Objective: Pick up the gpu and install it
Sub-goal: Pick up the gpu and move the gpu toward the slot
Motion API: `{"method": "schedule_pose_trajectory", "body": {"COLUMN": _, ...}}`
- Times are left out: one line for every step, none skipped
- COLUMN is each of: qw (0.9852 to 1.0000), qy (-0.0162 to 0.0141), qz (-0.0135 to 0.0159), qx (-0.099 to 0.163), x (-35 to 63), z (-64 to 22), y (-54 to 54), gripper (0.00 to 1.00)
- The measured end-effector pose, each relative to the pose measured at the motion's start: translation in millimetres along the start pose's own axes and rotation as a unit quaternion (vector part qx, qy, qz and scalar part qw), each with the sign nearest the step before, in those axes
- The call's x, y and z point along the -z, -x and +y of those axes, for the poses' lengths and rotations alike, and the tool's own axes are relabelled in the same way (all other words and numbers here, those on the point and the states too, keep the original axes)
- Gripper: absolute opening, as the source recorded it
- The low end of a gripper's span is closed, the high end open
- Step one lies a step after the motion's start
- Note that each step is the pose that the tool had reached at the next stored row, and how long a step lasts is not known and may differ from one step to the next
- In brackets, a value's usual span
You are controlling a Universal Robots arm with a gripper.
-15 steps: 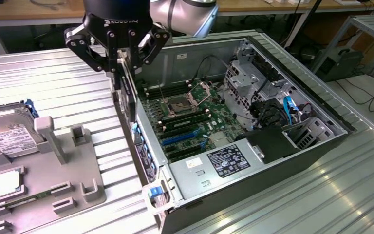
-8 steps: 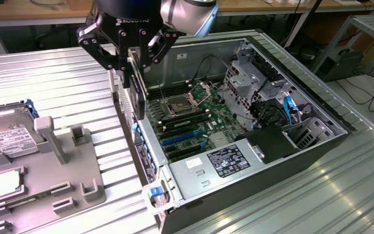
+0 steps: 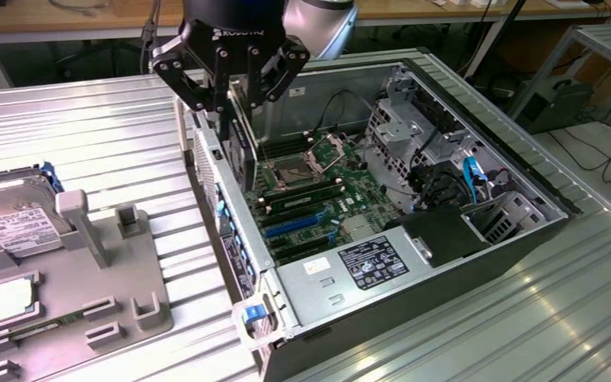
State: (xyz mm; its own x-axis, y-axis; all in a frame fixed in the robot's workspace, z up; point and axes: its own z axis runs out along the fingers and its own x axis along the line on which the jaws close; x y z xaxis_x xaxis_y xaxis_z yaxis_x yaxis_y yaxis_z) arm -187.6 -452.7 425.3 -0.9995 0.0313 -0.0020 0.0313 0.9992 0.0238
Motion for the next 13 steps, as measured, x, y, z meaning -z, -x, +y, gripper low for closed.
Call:
{"method": "schedule_pose_trajectory", "body": {"qw": 1.0000, "qy": 0.0000, "qz": 0.0000, "qx": 0.000, "x": 0.0, "z": 0.1, "y": 2.6, "gripper": 0.28}}
{"method": "schedule_pose_trajectory", "body": {"qw": 1.0000, "qy": 0.0000, "qz": 0.0000, "qx": -0.001, "x": 0.0, "z": 0.2, "y": 4.9, "gripper": 0.28}}
{"method": "schedule_pose_trajectory", "body": {"qw": 1.0000, "qy": 0.0000, "qz": 0.0000, "qx": -0.001, "x": 0.0, "z": 0.2, "y": 6.7, "gripper": 0.28}}
{"method": "schedule_pose_trajectory", "body": {"qw": 1.0000, "qy": 0.0000, "qz": 0.0000, "qx": -0.001, "x": 0.0, "z": 0.3, "y": 9.5, "gripper": 0.28}}
{"method": "schedule_pose_trajectory", "body": {"qw": 1.0000, "qy": -0.0001, "qz": 0.0000, "qx": -0.001, "x": 0.0, "z": 0.3, "y": 11.3, "gripper": 0.28}}
{"method": "schedule_pose_trajectory", "body": {"qw": 1.0000, "qy": 0.0000, "qz": 0.0000, "qx": -0.001, "x": 0.0, "z": 0.4, "y": 13.5, "gripper": 0.28}}
{"method": "schedule_pose_trajectory", "body": {"qw": 1.0000, "qy": 0.0000, "qz": 0.0000, "qx": -0.002, "x": 0.0, "z": 0.5, "y": 15.7, "gripper": 0.28}}
{"method": "schedule_pose_trajectory", "body": {"qw": 1.0000, "qy": -0.0001, "qz": 0.0000, "qx": -0.002, "x": 0.0, "z": 0.6, "y": 19.3, "gripper": 0.28}}
{"method": "schedule_pose_trajectory", "body": {"qw": 1.0000, "qy": -0.0001, "qz": 0.0000, "qx": -0.002, "x": 0.0, "z": 0.7, "y": 22.9, "gripper": 0.28}}
{"method": "schedule_pose_trajectory", "body": {"qw": 1.0000, "qy": 0.0000, "qz": 0.0000, "qx": -0.002, "x": 0.0, "z": 0.8, "y": 25.2, "gripper": 0.28}}
{"method": "schedule_pose_trajectory", "body": {"qw": 1.0000, "qy": 0.0000, "qz": -0.0001, "qx": -0.002, "x": -0.1, "z": 0.9, "y": 27.7, "gripper": 0.28}}
{"method": "schedule_pose_trajectory", "body": {"qw": 1.0000, "qy": 0.0000, "qz": -0.0001, "qx": -0.002, "x": -0.1, "z": 0.9, "y": 29.8, "gripper": 0.28}}
{"method": "schedule_pose_trajectory", "body": {"qw": 1.0000, "qy": 0.0000, "qz": -0.0001, "qx": -0.002, "x": -0.1, "z": 1.0, "y": 31.9, "gripper": 0.28}}
